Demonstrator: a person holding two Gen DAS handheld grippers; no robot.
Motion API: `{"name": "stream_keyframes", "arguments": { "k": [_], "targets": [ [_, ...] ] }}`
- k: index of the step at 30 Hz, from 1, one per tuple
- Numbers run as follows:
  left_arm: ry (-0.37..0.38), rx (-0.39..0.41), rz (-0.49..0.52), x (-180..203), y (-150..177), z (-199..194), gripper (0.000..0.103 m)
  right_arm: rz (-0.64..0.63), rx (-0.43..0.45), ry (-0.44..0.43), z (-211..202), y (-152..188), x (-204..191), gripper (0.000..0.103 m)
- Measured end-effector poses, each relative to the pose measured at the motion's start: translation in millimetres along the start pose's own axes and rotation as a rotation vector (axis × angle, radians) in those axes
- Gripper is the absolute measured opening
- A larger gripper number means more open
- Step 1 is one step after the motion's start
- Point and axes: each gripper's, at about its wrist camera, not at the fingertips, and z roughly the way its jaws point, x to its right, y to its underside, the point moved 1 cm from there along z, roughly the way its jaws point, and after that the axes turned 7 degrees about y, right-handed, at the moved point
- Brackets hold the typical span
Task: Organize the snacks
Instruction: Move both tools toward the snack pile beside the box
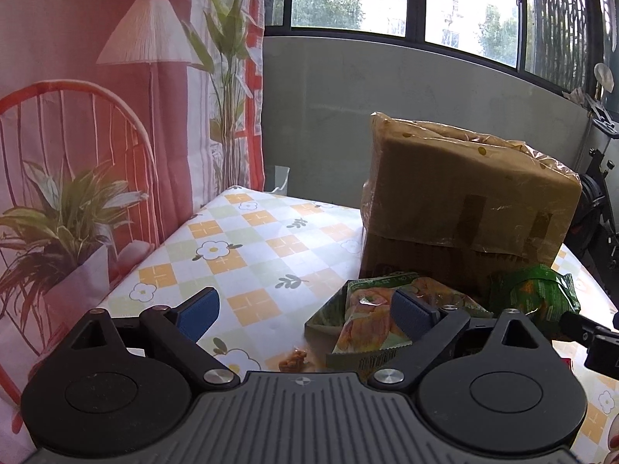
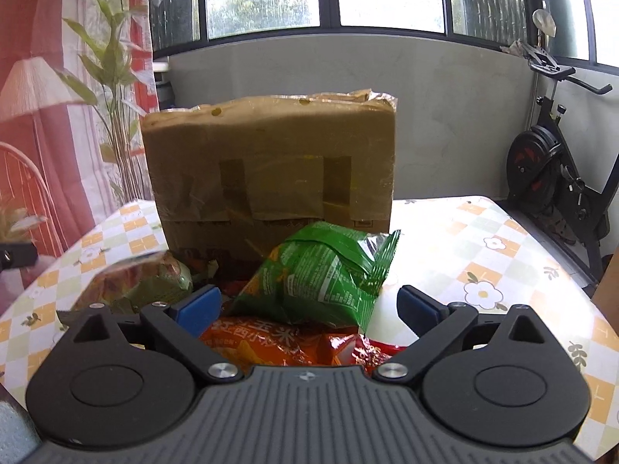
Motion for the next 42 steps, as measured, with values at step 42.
{"name": "stream_keyframes", "arguments": {
  "k": [42],
  "targets": [
    [0.289, -0.265, 0.042, 38, 67, 64, 0.091, 0.022, -0.07, -0.046, 15, 34, 14, 0.087]
  ]
}}
